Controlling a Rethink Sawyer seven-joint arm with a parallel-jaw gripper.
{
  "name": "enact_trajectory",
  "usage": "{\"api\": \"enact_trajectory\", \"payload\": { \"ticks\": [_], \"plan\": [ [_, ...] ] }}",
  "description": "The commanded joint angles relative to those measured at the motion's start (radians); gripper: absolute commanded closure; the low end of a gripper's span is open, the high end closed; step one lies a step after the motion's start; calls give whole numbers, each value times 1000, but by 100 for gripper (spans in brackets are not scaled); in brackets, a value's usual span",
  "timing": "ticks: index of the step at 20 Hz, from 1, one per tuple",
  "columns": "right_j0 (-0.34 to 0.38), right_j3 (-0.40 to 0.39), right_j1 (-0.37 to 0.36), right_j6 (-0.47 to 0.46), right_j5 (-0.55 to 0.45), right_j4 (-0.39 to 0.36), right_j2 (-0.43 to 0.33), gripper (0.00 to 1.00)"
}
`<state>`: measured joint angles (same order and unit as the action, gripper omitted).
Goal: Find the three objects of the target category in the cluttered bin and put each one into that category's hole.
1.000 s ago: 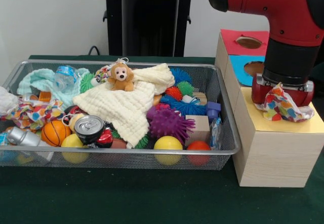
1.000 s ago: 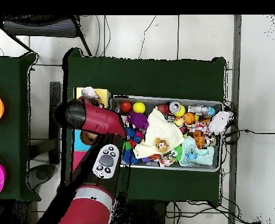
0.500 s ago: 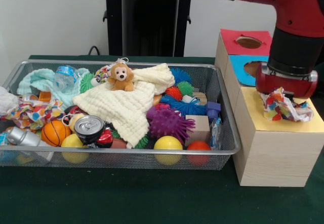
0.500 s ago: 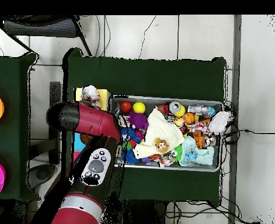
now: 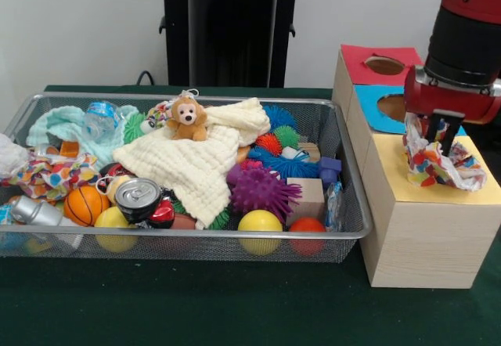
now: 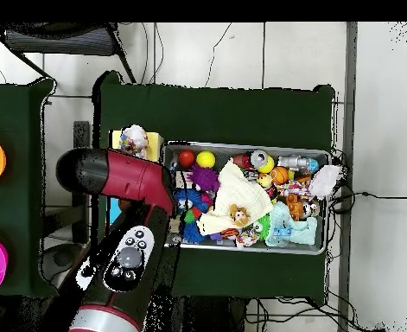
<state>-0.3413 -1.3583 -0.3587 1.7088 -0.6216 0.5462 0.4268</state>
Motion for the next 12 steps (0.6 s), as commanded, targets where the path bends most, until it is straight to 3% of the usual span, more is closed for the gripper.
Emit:
{"api": "enact_trajectory", "payload": {
  "ticks": [1,4,12],
  "plan": [
    [-18,-26,-48,260,-213,-46,-8,100],
    [-21,-28,-50,255,-201,-44,-3,100],
    [-34,-65,-90,259,9,-7,-12,100]
  ]
}}
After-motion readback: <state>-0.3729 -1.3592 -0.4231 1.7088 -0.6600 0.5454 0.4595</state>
